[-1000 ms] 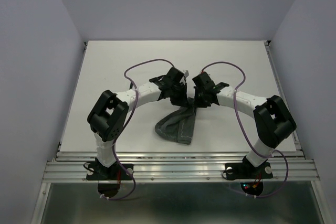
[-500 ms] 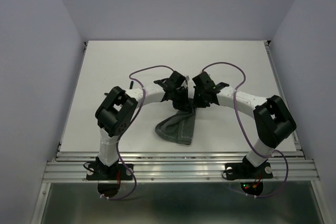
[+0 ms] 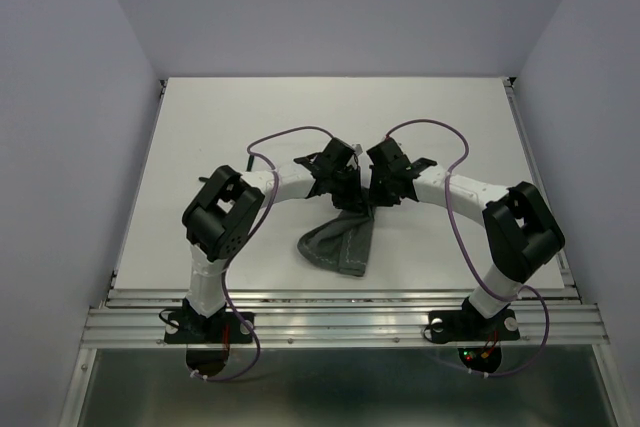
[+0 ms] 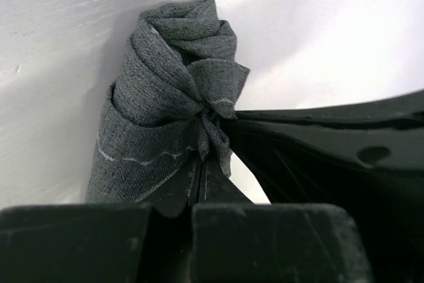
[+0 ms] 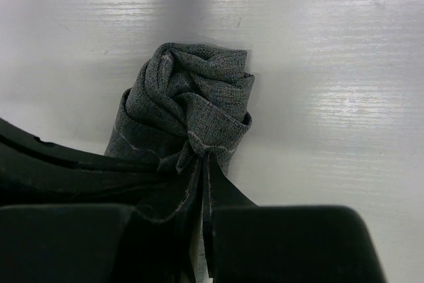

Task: Fold the napkin into a case and place the utensils inside
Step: Fold the 2/3-rectangle-folded napkin at the center of the board.

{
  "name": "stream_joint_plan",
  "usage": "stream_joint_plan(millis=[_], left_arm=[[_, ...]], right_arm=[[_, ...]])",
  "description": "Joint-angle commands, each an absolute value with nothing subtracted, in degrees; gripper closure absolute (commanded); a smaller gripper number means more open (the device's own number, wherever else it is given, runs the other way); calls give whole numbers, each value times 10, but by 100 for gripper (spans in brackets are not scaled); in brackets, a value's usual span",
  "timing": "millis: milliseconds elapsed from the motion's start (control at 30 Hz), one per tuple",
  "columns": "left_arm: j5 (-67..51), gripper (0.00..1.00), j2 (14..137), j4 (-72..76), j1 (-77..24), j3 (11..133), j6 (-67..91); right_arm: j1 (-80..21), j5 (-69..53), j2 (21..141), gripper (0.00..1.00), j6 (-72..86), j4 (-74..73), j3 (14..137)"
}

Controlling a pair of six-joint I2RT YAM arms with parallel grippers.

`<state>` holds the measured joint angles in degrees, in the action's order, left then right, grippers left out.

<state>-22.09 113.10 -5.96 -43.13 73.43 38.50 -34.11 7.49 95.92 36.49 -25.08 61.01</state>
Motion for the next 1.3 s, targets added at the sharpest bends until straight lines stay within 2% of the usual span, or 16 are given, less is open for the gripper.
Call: stream_joint_plan(millis=[0,167,300,533,967,1067,1267], left_arm=[[-228,100,1071,-4,-438,723,403],[-236,100,1087,-4,-438,729,416],[-242,87,1089,15,-439,726,422],[-231,73,1093,14,-439,727,426],[-209,72,1111,17,-447,738,443],[-203,67,1111,20,-447,738,450],[-201,67,1119,20,-453,737,452]], right_arm=[[-339,76,943,93,373,-229,614],[-339,74,943,94,374,-229,614],[-339,73,941,94,374,-229,613],[-339,62,938,94,379,-224,611],[-339,37,919,94,406,-214,580],[-339,33,916,94,411,-210,575],[-339,30,912,94,417,-209,573]])
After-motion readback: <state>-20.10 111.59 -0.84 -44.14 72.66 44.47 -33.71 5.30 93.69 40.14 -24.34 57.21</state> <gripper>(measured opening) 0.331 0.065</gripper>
